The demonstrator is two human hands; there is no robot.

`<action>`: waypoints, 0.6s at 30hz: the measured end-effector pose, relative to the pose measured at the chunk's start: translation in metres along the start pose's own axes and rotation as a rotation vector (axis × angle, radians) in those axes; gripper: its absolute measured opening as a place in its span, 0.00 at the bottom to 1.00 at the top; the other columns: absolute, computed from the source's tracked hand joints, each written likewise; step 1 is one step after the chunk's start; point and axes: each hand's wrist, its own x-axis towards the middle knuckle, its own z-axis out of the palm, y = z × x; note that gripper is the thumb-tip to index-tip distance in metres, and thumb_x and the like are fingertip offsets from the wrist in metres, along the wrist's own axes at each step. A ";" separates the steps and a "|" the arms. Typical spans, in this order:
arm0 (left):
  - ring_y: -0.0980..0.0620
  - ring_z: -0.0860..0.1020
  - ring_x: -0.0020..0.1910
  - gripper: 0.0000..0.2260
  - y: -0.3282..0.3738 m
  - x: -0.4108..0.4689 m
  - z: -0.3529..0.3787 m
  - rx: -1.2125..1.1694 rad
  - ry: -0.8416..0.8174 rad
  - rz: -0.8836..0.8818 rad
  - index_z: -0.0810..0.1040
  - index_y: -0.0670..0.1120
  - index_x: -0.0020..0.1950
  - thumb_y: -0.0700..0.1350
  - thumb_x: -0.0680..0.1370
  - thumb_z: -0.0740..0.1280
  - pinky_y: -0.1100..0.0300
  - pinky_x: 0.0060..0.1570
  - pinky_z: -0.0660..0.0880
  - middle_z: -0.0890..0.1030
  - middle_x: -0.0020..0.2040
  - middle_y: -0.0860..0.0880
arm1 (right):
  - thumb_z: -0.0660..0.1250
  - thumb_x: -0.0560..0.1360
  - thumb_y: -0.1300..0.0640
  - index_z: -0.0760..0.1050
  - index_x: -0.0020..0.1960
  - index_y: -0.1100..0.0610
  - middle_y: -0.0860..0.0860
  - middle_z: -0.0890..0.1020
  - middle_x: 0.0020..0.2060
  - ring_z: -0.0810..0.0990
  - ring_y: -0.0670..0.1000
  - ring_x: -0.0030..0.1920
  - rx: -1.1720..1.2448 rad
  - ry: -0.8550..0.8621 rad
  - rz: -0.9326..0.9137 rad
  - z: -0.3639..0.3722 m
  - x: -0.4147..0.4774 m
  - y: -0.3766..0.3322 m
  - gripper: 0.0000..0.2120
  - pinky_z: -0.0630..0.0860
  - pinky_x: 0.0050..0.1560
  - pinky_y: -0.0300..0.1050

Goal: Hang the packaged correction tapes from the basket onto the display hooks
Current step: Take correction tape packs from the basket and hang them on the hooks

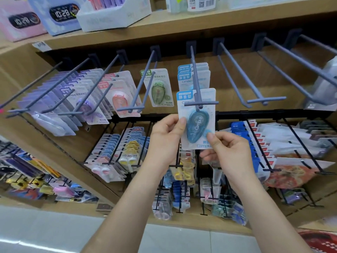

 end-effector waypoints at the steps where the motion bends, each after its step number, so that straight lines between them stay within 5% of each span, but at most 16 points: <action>1: 0.44 0.83 0.52 0.08 -0.005 0.002 -0.001 0.013 -0.001 -0.027 0.81 0.46 0.50 0.42 0.83 0.62 0.44 0.56 0.79 0.85 0.49 0.45 | 0.67 0.79 0.57 0.79 0.44 0.57 0.53 0.83 0.27 0.81 0.49 0.26 0.001 0.010 -0.011 0.001 0.003 -0.002 0.06 0.79 0.30 0.38; 5: 0.41 0.83 0.50 0.09 -0.015 0.025 0.005 0.124 0.125 0.018 0.81 0.51 0.46 0.41 0.82 0.64 0.41 0.54 0.79 0.85 0.47 0.45 | 0.66 0.80 0.61 0.79 0.46 0.57 0.48 0.83 0.28 0.83 0.48 0.29 0.032 0.019 -0.011 0.008 0.023 -0.005 0.05 0.80 0.31 0.37; 9: 0.60 0.75 0.36 0.09 -0.022 0.050 0.009 0.332 0.275 0.139 0.80 0.51 0.42 0.42 0.81 0.66 0.63 0.40 0.71 0.78 0.35 0.58 | 0.63 0.80 0.68 0.78 0.56 0.53 0.47 0.81 0.40 0.82 0.46 0.38 0.014 -0.044 0.008 0.009 0.037 -0.003 0.12 0.81 0.39 0.36; 12: 0.63 0.71 0.33 0.08 -0.019 0.060 0.011 0.438 0.324 0.179 0.80 0.47 0.43 0.41 0.81 0.65 0.74 0.33 0.66 0.73 0.33 0.61 | 0.63 0.80 0.67 0.77 0.60 0.53 0.48 0.79 0.43 0.82 0.45 0.40 -0.048 0.007 0.017 -0.004 0.037 0.002 0.13 0.81 0.38 0.36; 15: 0.58 0.71 0.33 0.10 -0.019 0.069 0.013 0.462 0.318 0.173 0.76 0.47 0.40 0.40 0.81 0.64 0.71 0.35 0.65 0.72 0.33 0.58 | 0.64 0.80 0.65 0.79 0.52 0.51 0.51 0.80 0.44 0.82 0.41 0.36 -0.110 0.021 0.020 -0.022 0.027 0.004 0.10 0.80 0.37 0.36; 18: 0.54 0.76 0.43 0.08 -0.019 0.071 0.016 0.452 0.296 0.153 0.82 0.43 0.54 0.42 0.81 0.64 0.63 0.44 0.69 0.77 0.40 0.53 | 0.64 0.80 0.66 0.80 0.48 0.50 0.54 0.83 0.44 0.82 0.45 0.37 -0.167 0.049 0.013 -0.036 0.014 0.006 0.12 0.79 0.37 0.37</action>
